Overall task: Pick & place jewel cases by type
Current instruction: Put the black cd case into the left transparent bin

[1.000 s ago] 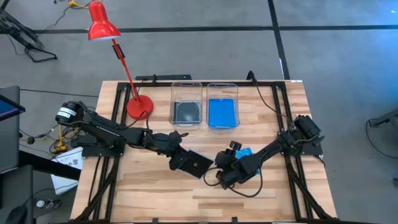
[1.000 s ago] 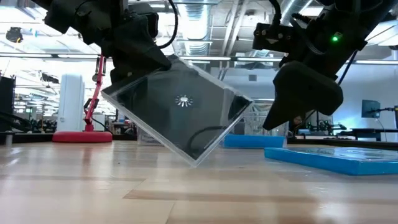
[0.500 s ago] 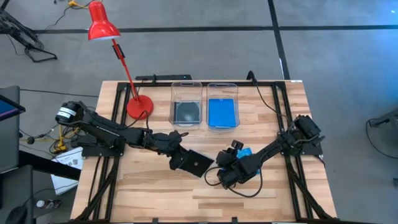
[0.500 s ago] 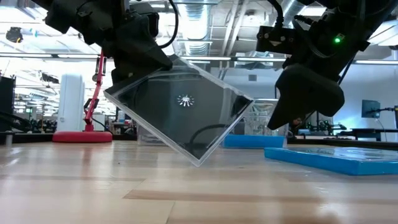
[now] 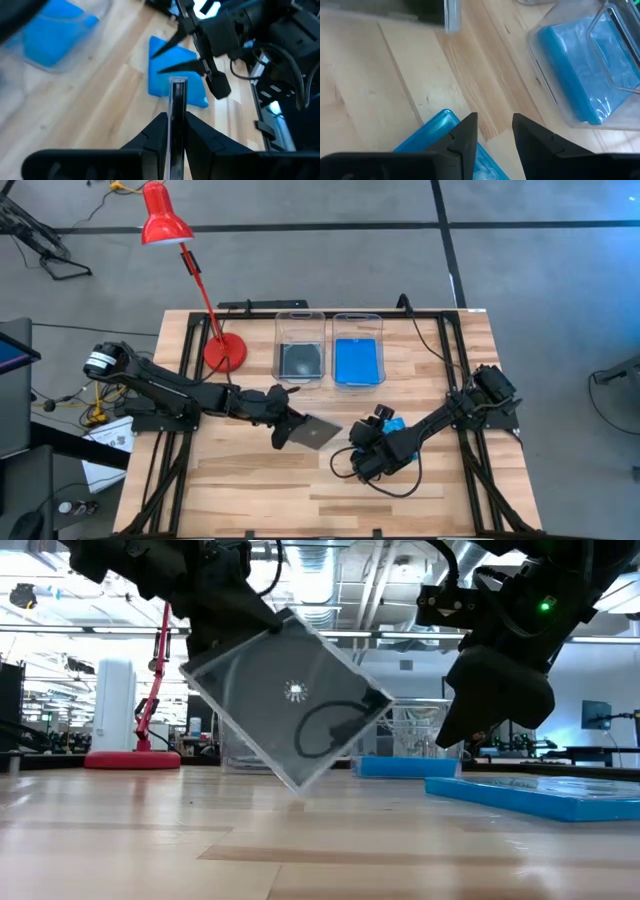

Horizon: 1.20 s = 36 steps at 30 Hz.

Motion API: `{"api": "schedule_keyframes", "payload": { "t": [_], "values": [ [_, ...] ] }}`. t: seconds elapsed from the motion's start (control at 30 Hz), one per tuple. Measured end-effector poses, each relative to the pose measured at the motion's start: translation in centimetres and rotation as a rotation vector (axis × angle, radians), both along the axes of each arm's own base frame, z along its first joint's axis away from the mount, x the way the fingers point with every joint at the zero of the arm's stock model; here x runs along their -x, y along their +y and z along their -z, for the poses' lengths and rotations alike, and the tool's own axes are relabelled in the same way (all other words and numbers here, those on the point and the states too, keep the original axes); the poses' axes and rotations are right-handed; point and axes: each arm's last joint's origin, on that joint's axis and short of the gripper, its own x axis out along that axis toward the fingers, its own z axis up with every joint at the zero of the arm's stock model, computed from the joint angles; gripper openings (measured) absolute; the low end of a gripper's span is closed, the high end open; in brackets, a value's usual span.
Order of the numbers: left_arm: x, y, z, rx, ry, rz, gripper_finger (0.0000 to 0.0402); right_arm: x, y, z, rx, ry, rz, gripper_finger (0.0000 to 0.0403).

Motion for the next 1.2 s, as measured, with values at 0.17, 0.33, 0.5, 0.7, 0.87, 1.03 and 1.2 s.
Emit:
{"api": "schedule_keyframes", "payload": {
  "t": [0.17, 0.33, 0.5, 0.7, 0.87, 1.03, 1.2],
  "values": [
    [0.8, 0.3, -1.7, -0.049, -0.069, -0.030, 0.0030, 0.1, 0.1, 0.0, 0.004, 0.001, -0.002, 0.0118],
    [1.5, 0.6, -2.6, -0.074, -0.088, -0.069, 0.0034, 0.1, 0.1, 0.0, 0.004, 0.000, -0.001, 0.0118],
    [2.1, 0.9, -3.6, -0.119, -0.129, -0.104, 0.0041, 0.1, 0.1, 0.0, 0.004, -0.002, -0.001, 0.0118],
    [3.2, 2.4, -5.5, -0.216, -0.202, -0.210, 0.0028, 0.1, 0.1, 0.0, 0.001, -0.007, 0.004, 0.0118],
    [3.9, 4.2, -6.7, -0.283, -0.234, -0.316, 0.0041, 0.0, 0.1, 0.0, -0.002, -0.011, 0.005, 0.0118],
    [4.1, 6.6, -7.1, -0.329, -0.239, -0.408, 0.0031, 0.0, 0.1, 0.0, -0.002, -0.011, 0.004, 0.0118],
    [4.3, 9.2, -7.1, -0.325, -0.236, -0.469, 0.0033, 0.0, 0.1, 0.0, -0.002, -0.011, 0.004, 0.0118]
  ]
}}
